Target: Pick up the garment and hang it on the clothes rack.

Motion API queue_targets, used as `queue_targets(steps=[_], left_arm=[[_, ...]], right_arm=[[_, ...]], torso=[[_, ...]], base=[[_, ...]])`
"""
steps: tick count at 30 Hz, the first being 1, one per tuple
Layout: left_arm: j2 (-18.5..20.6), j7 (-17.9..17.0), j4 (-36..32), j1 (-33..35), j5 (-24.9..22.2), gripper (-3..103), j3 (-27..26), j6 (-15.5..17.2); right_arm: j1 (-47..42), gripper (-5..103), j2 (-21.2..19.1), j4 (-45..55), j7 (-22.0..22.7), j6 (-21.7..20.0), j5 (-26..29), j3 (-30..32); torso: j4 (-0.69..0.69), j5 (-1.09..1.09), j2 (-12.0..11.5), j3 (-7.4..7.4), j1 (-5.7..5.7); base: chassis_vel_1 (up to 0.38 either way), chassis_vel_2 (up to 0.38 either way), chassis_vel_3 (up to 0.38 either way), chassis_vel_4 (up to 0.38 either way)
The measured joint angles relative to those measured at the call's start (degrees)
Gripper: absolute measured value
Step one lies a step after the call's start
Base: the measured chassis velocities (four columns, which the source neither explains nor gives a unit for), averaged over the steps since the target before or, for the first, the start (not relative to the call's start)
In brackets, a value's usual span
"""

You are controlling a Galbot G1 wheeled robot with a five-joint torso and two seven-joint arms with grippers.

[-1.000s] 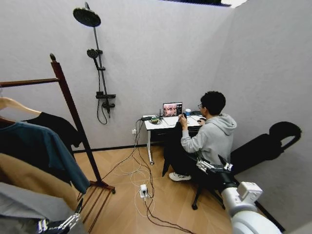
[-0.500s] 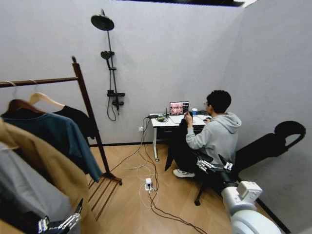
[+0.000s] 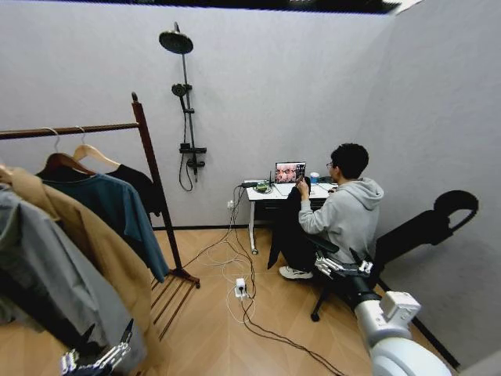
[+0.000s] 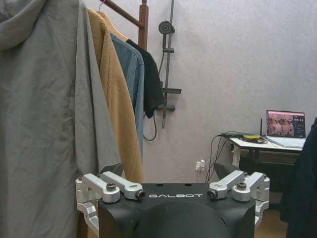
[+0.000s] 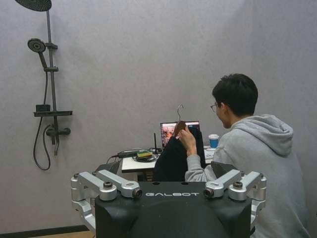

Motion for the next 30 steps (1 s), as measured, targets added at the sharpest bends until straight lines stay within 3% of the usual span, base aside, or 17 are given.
queue_targets(steps=[30], left_arm=[[0.0, 0.0, 0.0, 0.0, 0.0, 100, 0.0, 0.0]], right_arm=[[0.7, 100, 0.0, -1.4, 0.1, 0.1, -1.1, -1.4]], torso=[[-0.01, -0.01, 0.0, 0.0, 0.0]], base=[[0.169, -0.181, -0.185, 0.173]])
